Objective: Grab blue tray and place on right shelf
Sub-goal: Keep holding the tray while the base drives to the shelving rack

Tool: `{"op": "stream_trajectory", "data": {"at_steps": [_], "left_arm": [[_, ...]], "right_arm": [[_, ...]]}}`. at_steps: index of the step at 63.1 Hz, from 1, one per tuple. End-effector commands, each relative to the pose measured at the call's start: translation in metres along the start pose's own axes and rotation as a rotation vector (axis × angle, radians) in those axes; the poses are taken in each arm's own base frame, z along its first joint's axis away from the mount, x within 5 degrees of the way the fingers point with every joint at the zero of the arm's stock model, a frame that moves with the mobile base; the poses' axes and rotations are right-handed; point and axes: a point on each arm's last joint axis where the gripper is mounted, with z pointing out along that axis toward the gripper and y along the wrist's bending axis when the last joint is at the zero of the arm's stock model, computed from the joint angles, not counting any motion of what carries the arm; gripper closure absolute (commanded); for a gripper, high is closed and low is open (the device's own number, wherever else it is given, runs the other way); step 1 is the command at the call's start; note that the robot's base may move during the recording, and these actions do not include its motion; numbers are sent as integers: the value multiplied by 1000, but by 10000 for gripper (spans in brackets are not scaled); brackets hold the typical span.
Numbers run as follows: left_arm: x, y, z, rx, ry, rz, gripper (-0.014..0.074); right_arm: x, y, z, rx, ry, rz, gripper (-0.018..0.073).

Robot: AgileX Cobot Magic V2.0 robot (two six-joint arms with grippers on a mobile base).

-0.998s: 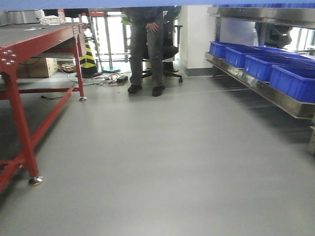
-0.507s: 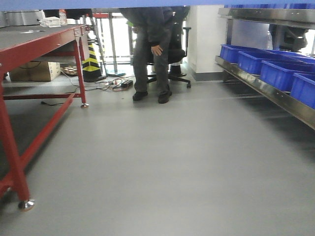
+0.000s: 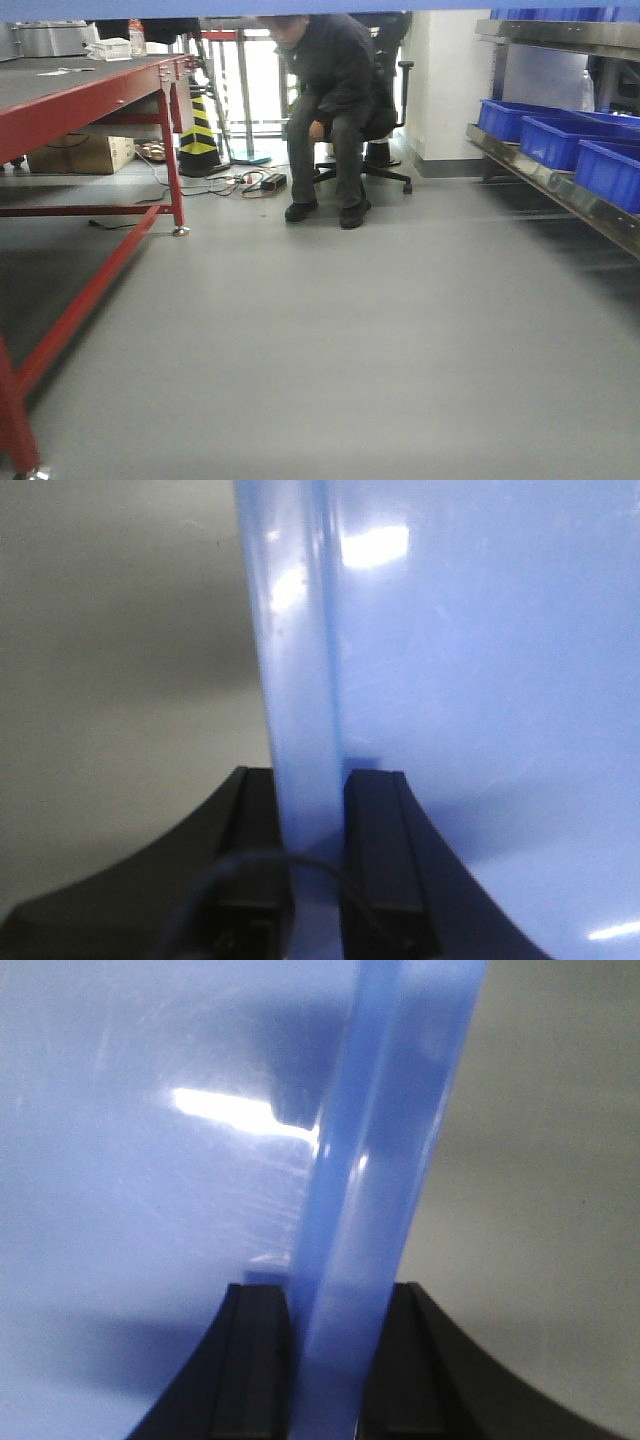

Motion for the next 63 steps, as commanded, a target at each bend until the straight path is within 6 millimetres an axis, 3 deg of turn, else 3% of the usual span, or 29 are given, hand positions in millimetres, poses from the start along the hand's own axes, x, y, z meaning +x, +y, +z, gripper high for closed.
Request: {"op": "stream_trajectory", "data": {"at_steps": [1,63], "left_arm": [[9,-4,-17,28,36,36,644],[9,-5,-17,44,41,32,644]], "right_arm": [[-7,2,-17,-49,-118,-28,503],[-7,3,-17,-49,-119,-28,503]]}}
